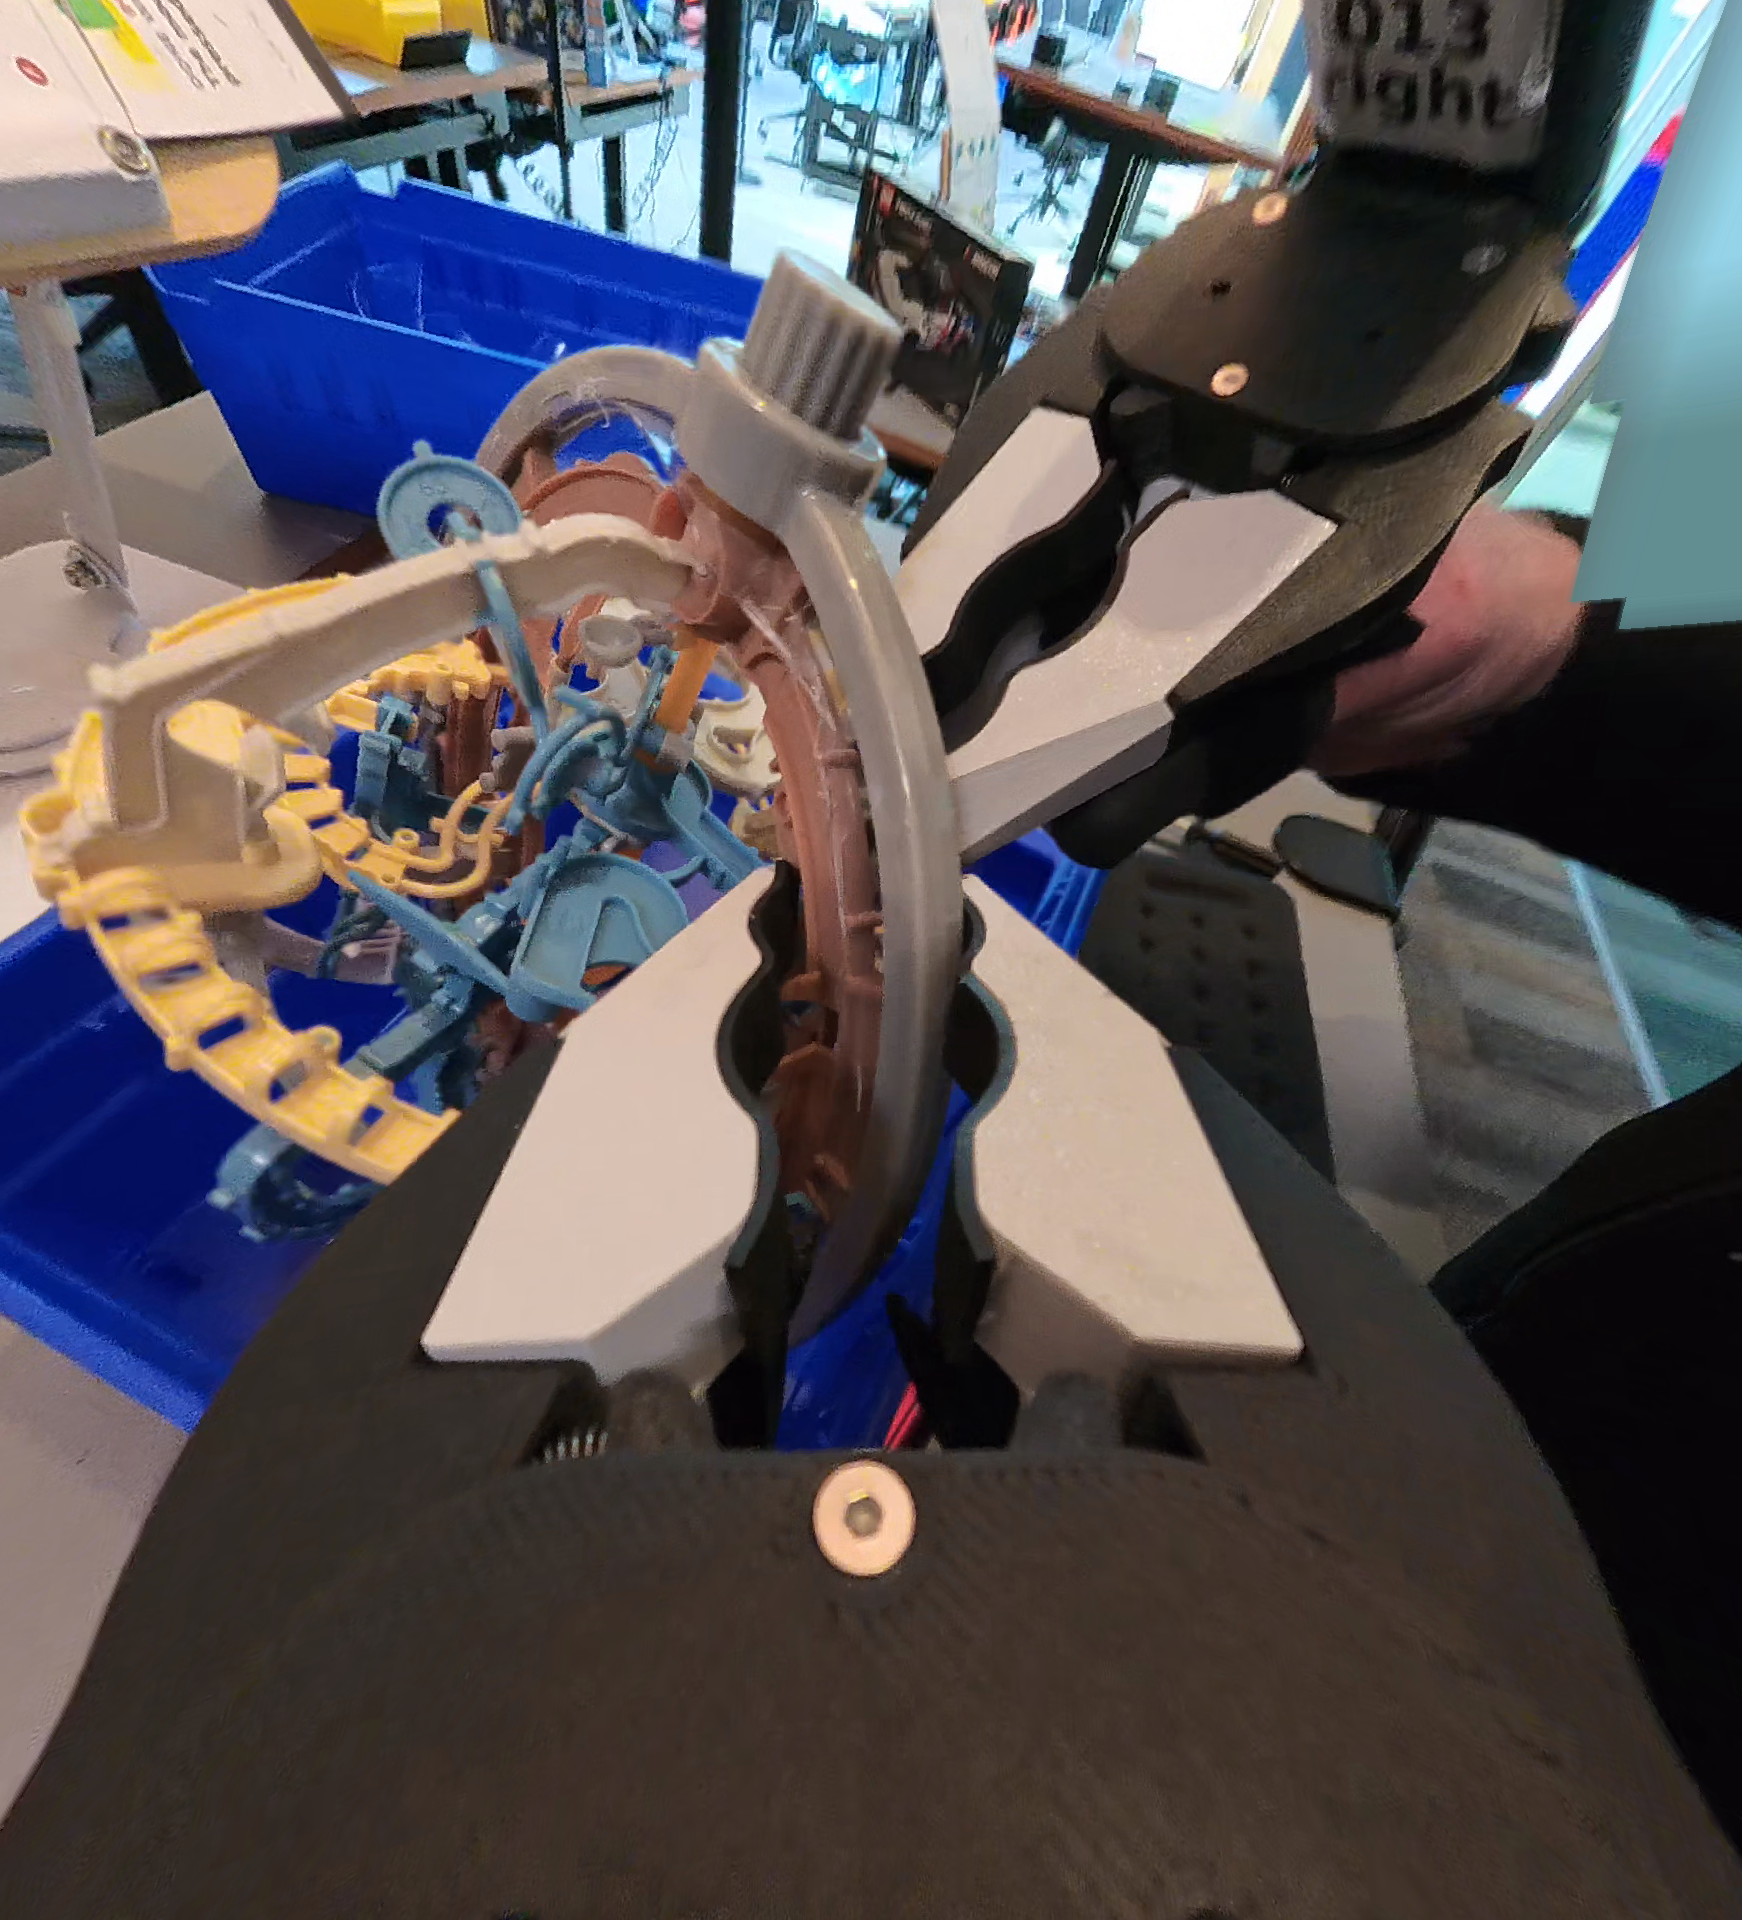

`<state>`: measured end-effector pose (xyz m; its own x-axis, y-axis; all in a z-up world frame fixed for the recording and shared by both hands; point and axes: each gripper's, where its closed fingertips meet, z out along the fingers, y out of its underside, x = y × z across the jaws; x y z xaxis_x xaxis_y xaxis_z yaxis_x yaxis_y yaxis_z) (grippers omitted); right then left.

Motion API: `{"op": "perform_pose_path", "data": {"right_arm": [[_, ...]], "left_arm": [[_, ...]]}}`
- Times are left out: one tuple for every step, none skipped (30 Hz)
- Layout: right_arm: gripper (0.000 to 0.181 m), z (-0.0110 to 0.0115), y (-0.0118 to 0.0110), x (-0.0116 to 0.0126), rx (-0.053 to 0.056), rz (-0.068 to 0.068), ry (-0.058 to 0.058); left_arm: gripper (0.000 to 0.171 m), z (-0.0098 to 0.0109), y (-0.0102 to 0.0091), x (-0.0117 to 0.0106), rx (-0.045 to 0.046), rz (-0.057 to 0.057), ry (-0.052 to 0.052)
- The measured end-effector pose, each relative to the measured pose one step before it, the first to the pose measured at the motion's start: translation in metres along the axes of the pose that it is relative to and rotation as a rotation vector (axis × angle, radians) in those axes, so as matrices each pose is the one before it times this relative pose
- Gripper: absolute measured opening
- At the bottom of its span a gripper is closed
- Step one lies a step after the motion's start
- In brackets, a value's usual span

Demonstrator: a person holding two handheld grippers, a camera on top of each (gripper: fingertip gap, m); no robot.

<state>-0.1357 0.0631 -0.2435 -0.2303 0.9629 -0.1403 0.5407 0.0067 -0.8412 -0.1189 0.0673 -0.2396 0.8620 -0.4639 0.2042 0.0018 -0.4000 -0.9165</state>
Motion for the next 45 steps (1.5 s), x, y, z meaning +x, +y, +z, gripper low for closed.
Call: {"op": "perform_pose_path", "data": {"right_arm": [[0.009,-0.00052,-0.00393,0.0002,0.0197,-0.0036,-0.0033],[0.01,-0.00038,-0.00346,0.00012,0.0177,-0.0106,-0.0011],[0.01,0.00027,-0.00193,-0.00004,0.0137,-0.0017,-0.0086],[0.009,-0.00021,-0.00173,-0.00076,0.0128,-0.0042,-0.0111],[0.009,-0.00051,-0.0018,-0.0008,0.0123,-0.0042,-0.0078],[0.009,0.0001,-0.00122,-0.00046,0.0068,-0.0066,-0.0012],[0.009,-0.00043,-0.00279,-0.00038,0.0179,0.0032,-0.0057],[0.009,-0.00096,-0.00256,-0.00026,0.0161,0.0065,-0.0119],[0.01,-0.00085,-0.00084,-0.0001,0.0049,-0.0102,-0.0021],[0.01,-0.00132,-0.00121,-0.00028,0.0046,-0.0053,-0.0037],[0.01,-0.00144,-0.00043,-0.0006,-0.0025,0.0002,-0.0102],[0.01,-0.001,-0.00091,-0.00052,0.0016,-0.0074,-0.0061],[0.01,-0.00116,-0.00144,-0.00036,0.0037,-0.0083,-0.0069],[0.01,-0.0011,-0.00145,-0.00018,0.0028,-0.0102,-0.0054],[0.01,-0.00065,-0.00043,0.00083,-0.0063,-0.0149,0.0063],[0.01,-0.00121,-0.00017,-0.00003,-0.0042,-0.0109,-0.0028],[0.01,-0.00174,0.00087,-0.00068,0.0032,-0.0004,-0.0116],[0.01,-0.00112,0.00039,-0.00057,0.0135,0.0135,-0.0069],[0.01,-0.00073,0.00006,-0.00084,0.0084,0.0047,-0.0019],[0.01,-0.00016,0.00089,0.00007,-0.0058,-0.0081,0.0065],[0.01,-0.00066,0.00022,0.00008,0.0012,-0.0051,0.0024],[0.01,-0.00111,0.00002,-0.00078,0.0083,0.0048,-0.0073],[0.01,-0.00099,0.00034,-0.00013,0.009,0.008,-0.0051],[0.01,-0.00135,-0.00044,-0.00044,0.0145,0.0095,-0.0091],[0.01,-0.00141,-0.00069,-0.00075,0.0089,0.0052,-0.0076],[0.01,-0.00043,0.00041,0.00096,-0.0099,-0.0111,0.0113],[0.01,-0.00019,0.00008,0.00042,-0.0078,-0.0171,0.0063],[0.01,-0.00086,-0.0006,-0.00034,0.0033,-0.0033,-0.0056],[0.01,-0.0012,-0.00045,-0.00015,0.0061,0.0027,-0.0064],[0.01,-0.00046,0.00061,0.00076,-0.0003,0.0022,0.0049],[0.01,0.00073,0.00033,0.00196,-0.0034,0.007,0.0177],[0.01,0.00116,0.00035,0.00309,-0.0081,0.0012,0.0299],[0.01,0.00093,0.00089,0.00352,-0.0113,0.009,0.0305],[0.01,0.00034,0.00153,0.00308,-0.0158,0.0315,0.0197],[0.01,-0.00064,0.00253,0.00345,-0.0306,0.0203,0.0276],[0.011,-0.00218,0.00112,0.00496,-0.019,-0.0139,0.0603],[0.014,-0.00474,-0.00105,0.00109,0.0047,-0.0142,0.0349],[0.029,-0.00541,-0.00054,-0.0034,0.0071,0.0384,-0.014],[0.033,-0.00542,-0.00149,-0.00281,0.0137,0.0485,-0.0067],[0.035,-0.00449,0.00303,-0.00119,-0.0132,0.0049,0.0245],[0.033,-0.00544,0.00411,-0.00304,-0.016,-0.0174,0.0192],[0.033,-0.0081,0.00155,-0.00411,0.0081,-0.0014,0.0025],[0.03,-0.01078,0.00219,-0.00136,0.0115,0.0208,0.0044],[0.03,-0.01253,0.0071,0.00298,-0.0085,0.0221,0.0207],[0.03,-0.01416,0.01072,0.0067,-0.0153,0.0201,0.0357]], "left_arm": [[0.024,-0.0016,-0.00377,-0.00111,0.02256,-0.0136,0.0137],[0.024,-0.0013,-0.00264,-0.00077,0.01245,0.0062,0.0047],[0.024,-0.00095,-0.00134,-0.00097,0.01035,0.0032,0.0016],[0.023,-0.00107,-0.00147,0.00022,0.01607,-0.012,0.0123],[0.024,-0.00103,-0.00166,0.00044,0.01782,-0.0007,0.0073],[0.024,-0.00091,-0.00043,-0.00029,0.00582,0.0096,0.0054],[0.023,-0.00132,-0.00272,-0.00005,0.01947,-0.0192,0.0164],[0.023,-0.00056,-0.00254,0.00015,0.01686,-0.0109,0.0115],[0.024,0.00015,-0.00079,0.00014,-0.00034,0.0127,0.0031],[0.023,0.00001,-0.00189,0.00092,0.0065,0.0019,0.0081],[0.023,0.0002,-0.00082,0.00098,-0.0009,-0.004,0.0118],[0.023,-0.00011,-0.0012,0.00058,0.00513,-0.0017,0.0103],[0.023,-0.00028,-0.00169,0.0005,0.00609,-0.0086,0.0137],[0.023,-0.00026,-0.00185,0.00046,0.00788,-0.0129,0.0162],[0.022,0.00035,-0.00076,-0.0006,0.00735,-0.0127,0.0062],[0.022,0.00059,-0.0006,0.00096,0.00751,-0.006,0.0076],[0.023,0.00116,0.00119,0.00135,-0.01293,0.0263,-0.0075],[0.023,0.00042,-0.00035,0.00071,-0.01389,0.0056,0.0006],[0.022,-0.00031,-0.00033,0.00064,-0.00023,-0.0134,0.0181],[0.022,0.00003,0.00042,-0.00001,0.01143,-0.0179,0.0112],[0.022,0.00056,0.00014,0.00029,0.01077,-0.0163,0.0072],[0.023,0.00025,-0.00015,0.00108,0.00292,-0.0054,0.0105],[0.022,0.00075,0.00011,0.0001,-0.00587,0.0019,-0.0008],[0.023,0.00048,-0.00076,0.00091,-0.00101,-0.0008,0.0073],[0.023,0.00001,-0.00075,0.00113,0.00356,-0.002,0.013],[0.023,0.00078,0.00035,-0.00052,-0.00157,0.0003,-0.0025],[0.023,0.00037,0.00054,-0.0001,0.00169,0.0196,-0.0056],[0.023,0.00001,-0.00065,0.00082,-0.0055,0.005,0.0032],[0.023,0.00065,-0.00073,0.00088,-0.00741,0.0038,0.0009],[0.023,0.00099,0.00049,-0.00049,0.00013,0.0023,0.0017],[0.023,0.00036,-0.0001,-0.00187,0.00814,-0.0138,0.0021],[0.023,0.0009,0.00054,-0.00289,-0.00359,0.0197,-0.0233],[0.024,0.00141,0.00111,-0.00255,-0.01866,0.0382,-0.0296],[0.024,0.00194,0.00062,-0.00204,-0.01941,0.0105,-0.0137],[0.024,0.00311,0.00182,-0.00129,-0.01837,-0.0207,0.003],[0.024,0.00285,0.00214,-0.00403,-0.011,0.0011,-0.0253],[0.02,-0.00134,-0.00008,-0.0052,0.00781,-0.0129,-0.0154],[0.016,-0.0042,-0.00463,-0.00597,0.04019,-0.0596,0.0027],[0.013,-0.00283,-0.0009,-0.00507,0.00732,-0.0103,-0.0157],[0.012,0.0001,0.00156,-0.00173,-0.01816,0.038,-0.0285],[0.012,0.00188,0.00156,0.00217,-0.02707,0.0199,-0.0127],[0.012,0.00144,-0.00158,0.00251,-0.00089,0.0106,-0.0121],[0.012,0.00075,-0.00064,-0.00066,-0.00093,0.0068,-0.0276],[0.012,-0.0008,-0.00017,-0.00261,-0.0004,0.006,-0.0346],[0.011,-0.0013,-0.00059,-0.00165,0.00441,-0.0074,-0.0217]]}}
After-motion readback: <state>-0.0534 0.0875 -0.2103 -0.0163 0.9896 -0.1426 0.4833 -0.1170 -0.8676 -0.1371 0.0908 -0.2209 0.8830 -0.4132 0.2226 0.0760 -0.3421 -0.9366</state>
